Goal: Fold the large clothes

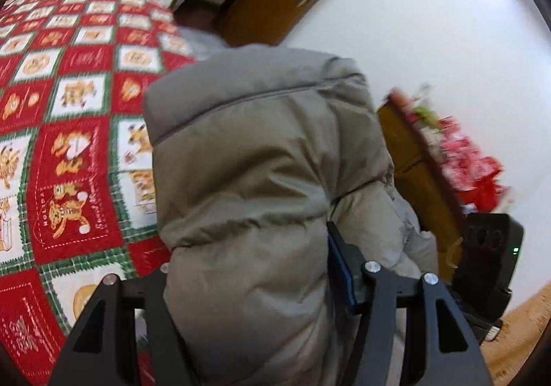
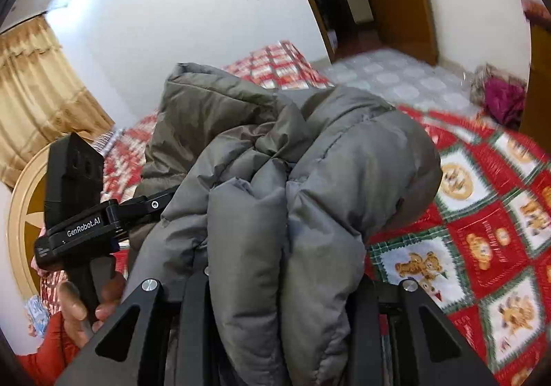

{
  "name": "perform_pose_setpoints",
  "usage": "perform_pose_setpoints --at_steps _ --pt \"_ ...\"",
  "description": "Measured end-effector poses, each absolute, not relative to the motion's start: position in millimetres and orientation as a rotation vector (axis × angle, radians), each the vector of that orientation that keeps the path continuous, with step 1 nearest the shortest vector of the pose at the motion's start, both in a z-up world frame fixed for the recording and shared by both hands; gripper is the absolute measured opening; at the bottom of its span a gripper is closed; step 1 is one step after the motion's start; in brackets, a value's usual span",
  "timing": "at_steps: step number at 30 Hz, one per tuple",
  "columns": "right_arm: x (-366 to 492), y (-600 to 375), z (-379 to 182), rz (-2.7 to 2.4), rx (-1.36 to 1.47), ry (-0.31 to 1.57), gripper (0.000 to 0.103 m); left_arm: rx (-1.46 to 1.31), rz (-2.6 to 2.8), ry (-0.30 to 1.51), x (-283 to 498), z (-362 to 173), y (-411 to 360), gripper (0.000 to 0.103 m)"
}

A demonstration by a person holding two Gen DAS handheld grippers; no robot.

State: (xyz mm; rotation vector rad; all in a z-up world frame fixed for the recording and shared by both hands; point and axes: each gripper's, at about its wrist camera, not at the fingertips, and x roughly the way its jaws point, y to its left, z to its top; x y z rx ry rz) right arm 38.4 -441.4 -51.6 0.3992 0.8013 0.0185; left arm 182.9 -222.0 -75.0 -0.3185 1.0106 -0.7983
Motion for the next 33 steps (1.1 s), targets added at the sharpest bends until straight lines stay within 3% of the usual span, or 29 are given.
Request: perform_pose_setpoints --at_steps 4,9,11,13,14,20,25,33 --pt "54 -456 -78 0.019 0.402 0.812 0.031 -0.292 -0.712 1.057 192 -95 -229 0.062" --pt "65 -478 -104 0.012 0.422 0.827 0.036 -0.199 -0.604 1.048 187 -102 -237 0.071" --pt "63 -484 -106 0.002 0.447 0.820 0.041 -0.161 -0.585 1.031 179 -98 -241 0.071" --pt "60 -485 -102 -0.026 0.434 0.839 0.056 -0.111 -0.572 1.010 169 -91 -247 0.071" --pt "57 -487 -98 -0.045 0.425 0.863 0.059 -0.092 -0.570 1.000 165 -88 -249 0.071" --pt "10 -499 -18 -0.215 0.315 0.765 0.059 -0.010 -0.541 0.951 152 -80 -260 0.071" --pt "22 -489 35 -0.235 0.302 0.736 0.059 0.022 -0.508 0.933 158 -80 -268 0.071" --pt "84 -484 -32 -0.363 0.417 0.918 0.058 0.047 -0.486 0.923 160 -79 -270 0.071"
